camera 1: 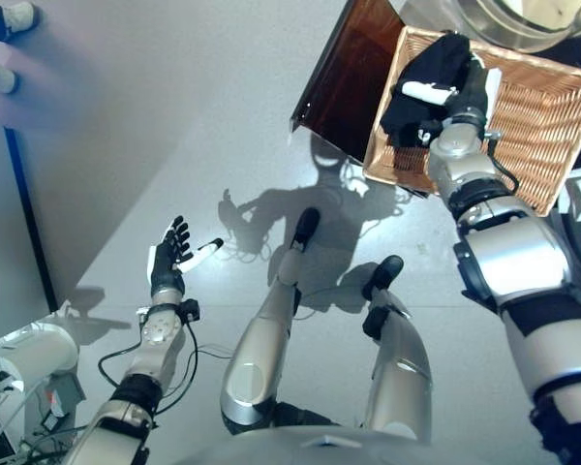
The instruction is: Pick up the clothes and place them into the washing machine
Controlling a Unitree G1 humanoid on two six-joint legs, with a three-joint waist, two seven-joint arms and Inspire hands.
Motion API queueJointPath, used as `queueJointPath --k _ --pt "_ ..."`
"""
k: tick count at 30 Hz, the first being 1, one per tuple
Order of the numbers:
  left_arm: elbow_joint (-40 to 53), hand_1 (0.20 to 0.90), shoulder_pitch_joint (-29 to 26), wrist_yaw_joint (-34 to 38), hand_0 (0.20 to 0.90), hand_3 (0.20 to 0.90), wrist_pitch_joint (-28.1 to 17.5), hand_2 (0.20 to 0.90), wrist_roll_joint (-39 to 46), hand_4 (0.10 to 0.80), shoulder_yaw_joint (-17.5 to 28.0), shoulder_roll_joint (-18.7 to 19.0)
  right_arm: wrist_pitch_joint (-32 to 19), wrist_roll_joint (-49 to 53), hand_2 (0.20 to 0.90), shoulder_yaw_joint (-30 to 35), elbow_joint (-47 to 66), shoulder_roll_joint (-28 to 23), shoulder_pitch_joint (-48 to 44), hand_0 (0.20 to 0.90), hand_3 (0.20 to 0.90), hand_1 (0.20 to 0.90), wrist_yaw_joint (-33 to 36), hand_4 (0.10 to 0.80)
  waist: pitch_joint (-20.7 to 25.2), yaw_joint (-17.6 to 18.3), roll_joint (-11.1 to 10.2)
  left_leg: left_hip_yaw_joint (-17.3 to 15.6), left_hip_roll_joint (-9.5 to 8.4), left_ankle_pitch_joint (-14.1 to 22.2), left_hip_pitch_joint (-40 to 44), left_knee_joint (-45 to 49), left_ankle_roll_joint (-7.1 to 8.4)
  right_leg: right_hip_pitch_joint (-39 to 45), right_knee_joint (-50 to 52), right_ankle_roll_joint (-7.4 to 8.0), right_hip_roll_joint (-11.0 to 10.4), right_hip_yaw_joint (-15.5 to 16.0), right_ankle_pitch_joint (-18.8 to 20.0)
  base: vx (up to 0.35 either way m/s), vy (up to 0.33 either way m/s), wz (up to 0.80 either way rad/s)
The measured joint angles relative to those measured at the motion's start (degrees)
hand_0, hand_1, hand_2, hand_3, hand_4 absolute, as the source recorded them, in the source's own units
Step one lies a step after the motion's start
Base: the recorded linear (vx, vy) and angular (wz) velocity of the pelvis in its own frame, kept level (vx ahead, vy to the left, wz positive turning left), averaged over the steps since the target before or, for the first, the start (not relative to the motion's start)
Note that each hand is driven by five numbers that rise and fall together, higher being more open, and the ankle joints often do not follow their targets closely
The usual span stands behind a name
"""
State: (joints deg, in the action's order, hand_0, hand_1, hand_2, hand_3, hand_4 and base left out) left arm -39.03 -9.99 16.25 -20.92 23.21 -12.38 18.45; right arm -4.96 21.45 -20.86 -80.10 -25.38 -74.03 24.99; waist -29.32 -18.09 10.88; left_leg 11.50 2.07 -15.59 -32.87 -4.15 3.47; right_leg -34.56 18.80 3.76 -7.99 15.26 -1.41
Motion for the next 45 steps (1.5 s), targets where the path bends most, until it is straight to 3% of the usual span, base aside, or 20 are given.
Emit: queueJointPath --k 10,11,12,45 --pt "-0.3 0.9 -0.7 0.1 0.9 0.9 0.5 0.9 0.0 0.8 -0.1 0.0 0.0 -0.3 0.9 -1.8 -0.1 0.9 -0.5 0.9 0.9 0.9 -0.1 0.8 0.0 0.0 0.0 0.1 0.07 -0.1 0.0 0.0 0.1 -0.1 0.0 -0.02 0.0 0.0 0.0 0.001 0.0 0.0" --pt "-0.3 0.9 -0.6 0.1 0.9 0.9 0.5 0.9 0.0 0.8 -0.1 0.0 0.0 -0.3 0.787 -1.8 -0.1 0.9 -0.6 0.787 0.787 0.787 -0.2 0.72 0.0 0.0 0.0 0.1 0.08 -0.1 -0.1 0.0 0.1 -0.1 0.1 -0.02 0.1 0.0 0.0 0.0 0.0 0.0" --pt "-0.3 0.9 -0.6 0.1 0.9 0.9 0.5 0.9 0.0 0.8 -0.1 0.0 0.0 -0.3 0.2 -1.8 -0.1 0.8 -0.7 0.2 0.2 0.2 -0.2 0.3 0.0 0.0 0.0 0.1 0.09 -0.1 -0.2 0.0 0.1 -0.3 0.1 -0.02 0.1 0.0 0.0 0.0 0.0 0.0" --pt "0.8 0.9 -0.3 -0.1 0.9 0.9 0.5 0.9 0.0 0.8 -0.1 1.5 2.8 -7.7 0.2 -1.6 -5.4 -0.4 -4.0 0.2 0.2 0.2 -1.4 0.3 0.1 -1.4 0.1 0.2 -0.84 -0.3 -0.6 1.2 0.43 -1.9 3.8 -0.19 -0.9 -0.5 -1.1 -0.002 0.0 0.0"
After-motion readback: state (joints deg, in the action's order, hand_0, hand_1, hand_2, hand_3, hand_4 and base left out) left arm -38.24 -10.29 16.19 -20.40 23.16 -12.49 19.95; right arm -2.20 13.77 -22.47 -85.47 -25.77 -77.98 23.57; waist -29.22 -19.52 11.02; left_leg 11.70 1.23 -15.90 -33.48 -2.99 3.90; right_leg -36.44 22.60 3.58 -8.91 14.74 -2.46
